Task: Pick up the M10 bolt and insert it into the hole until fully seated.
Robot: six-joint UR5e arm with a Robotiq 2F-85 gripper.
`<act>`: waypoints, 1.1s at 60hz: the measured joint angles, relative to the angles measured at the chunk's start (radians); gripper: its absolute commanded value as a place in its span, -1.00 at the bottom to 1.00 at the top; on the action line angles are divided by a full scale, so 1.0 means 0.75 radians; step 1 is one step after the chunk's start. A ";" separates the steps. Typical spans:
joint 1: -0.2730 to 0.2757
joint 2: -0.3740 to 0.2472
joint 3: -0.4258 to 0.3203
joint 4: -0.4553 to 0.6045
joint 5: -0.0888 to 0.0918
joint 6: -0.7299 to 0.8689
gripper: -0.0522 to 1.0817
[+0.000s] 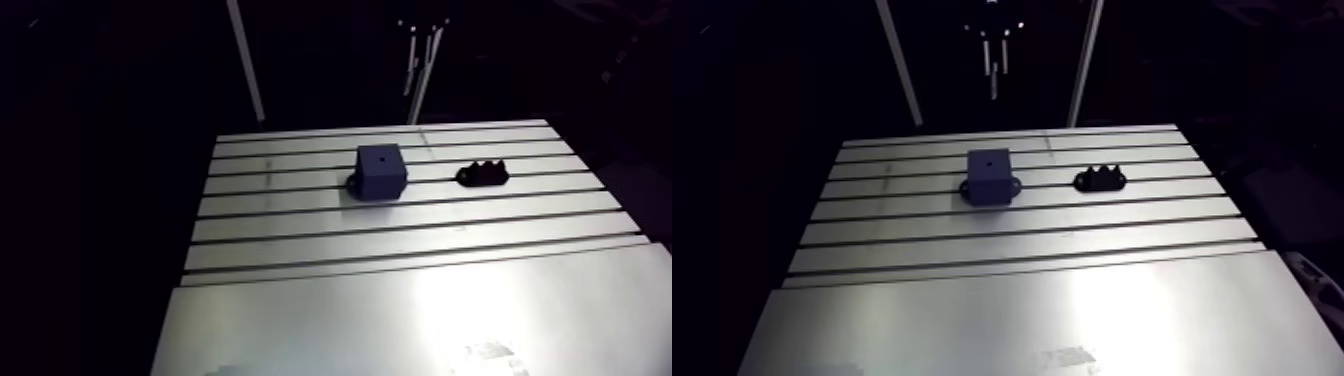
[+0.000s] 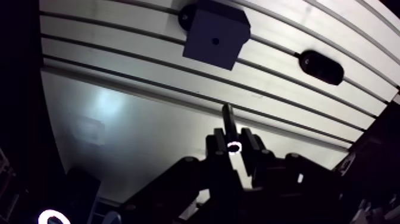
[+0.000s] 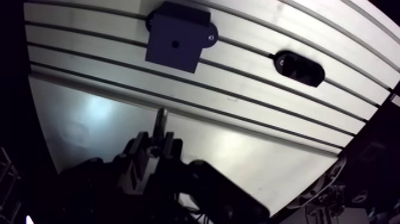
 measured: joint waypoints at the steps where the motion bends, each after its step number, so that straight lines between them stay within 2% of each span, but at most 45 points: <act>1: 0.002 0.002 0.001 -0.003 0.000 0.004 0.99; 42: 0.047 0.032 0.121 -0.221 0.001 0.066 0.99; 66: 0.055 0.032 0.168 -0.266 -0.003 0.098 0.99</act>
